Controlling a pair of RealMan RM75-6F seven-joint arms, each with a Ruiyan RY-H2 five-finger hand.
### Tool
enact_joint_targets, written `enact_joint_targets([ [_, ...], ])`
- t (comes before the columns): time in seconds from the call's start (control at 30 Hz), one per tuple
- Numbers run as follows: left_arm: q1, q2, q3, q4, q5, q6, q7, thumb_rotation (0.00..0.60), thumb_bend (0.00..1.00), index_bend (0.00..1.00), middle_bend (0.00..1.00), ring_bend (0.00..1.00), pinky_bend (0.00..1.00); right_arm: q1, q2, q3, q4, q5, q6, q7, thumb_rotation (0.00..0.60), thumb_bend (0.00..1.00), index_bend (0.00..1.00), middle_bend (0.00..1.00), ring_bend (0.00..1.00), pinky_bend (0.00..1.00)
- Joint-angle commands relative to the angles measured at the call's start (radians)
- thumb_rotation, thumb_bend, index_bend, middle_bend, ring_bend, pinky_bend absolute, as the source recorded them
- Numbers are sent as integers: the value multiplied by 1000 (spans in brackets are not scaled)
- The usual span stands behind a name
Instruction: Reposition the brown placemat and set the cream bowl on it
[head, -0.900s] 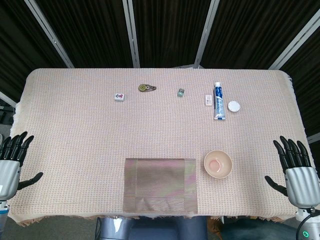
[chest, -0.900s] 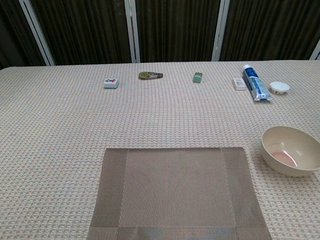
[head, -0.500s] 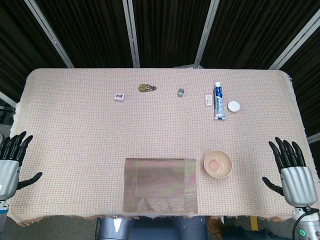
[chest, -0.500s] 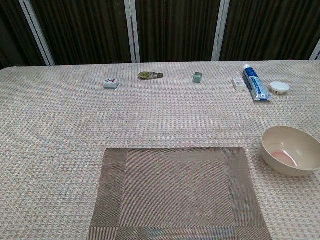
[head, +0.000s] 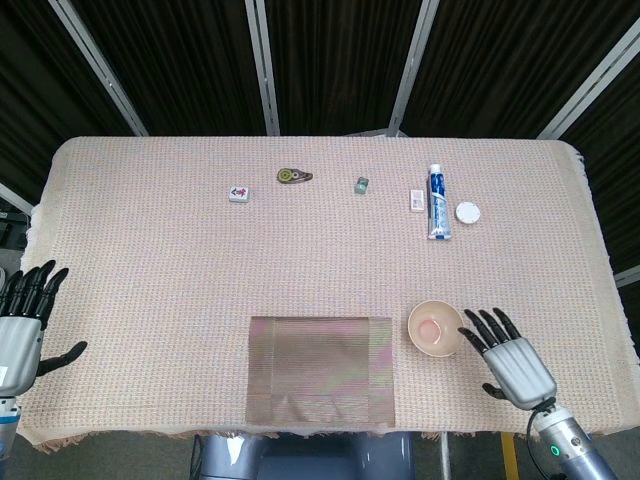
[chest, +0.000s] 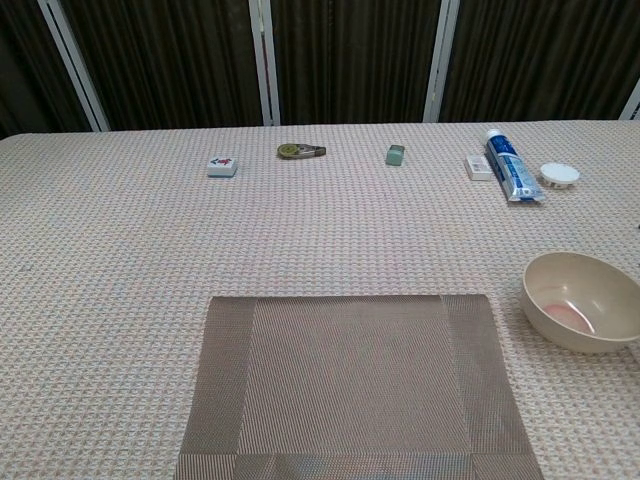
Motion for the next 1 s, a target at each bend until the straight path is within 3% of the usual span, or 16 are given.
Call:
enact_joint_targets([
  [0.03,-2,-2,-3,5,-11,-6,1,600,0,0,0,0,0,31,-36,-7,26,2,-45,-7,600,0,178,0,0,0],
  [0.17,-4,-2,-5,7,-20,-12,-2,600,0,0,0,0,0,55,-71,1,42,16,-84,-20,600,4,200,0,0,0],
  [0.27,-4,-1,-5,4,-15,-9,-3,600,0,0,0,0,0,72,-99,12,59,33,-109,-39,600,124,261,0,0,0],
  [0.4,-5,0,-5,2,-17,-10,-5,600,0,0,0,0,0,84,-149,36,97,61,-116,-62,600,321,507,0,0,0],
  [0.53,-7,3,-8,3,-24,-13,-11,600,0,0,0,0,0,86,-197,53,140,69,-85,-37,600,397,661,0,0,0],
  [0.83,-7,9,-10,-1,-26,-12,-23,600,0,0,0,0,0,101,-219,58,178,58,-44,67,600,407,758,0,0,0],
  [1.0,-6,14,-9,-5,-25,-10,-29,600,0,0,0,0,0,113,-198,96,178,56,19,141,600,404,763,9,0,0],
])
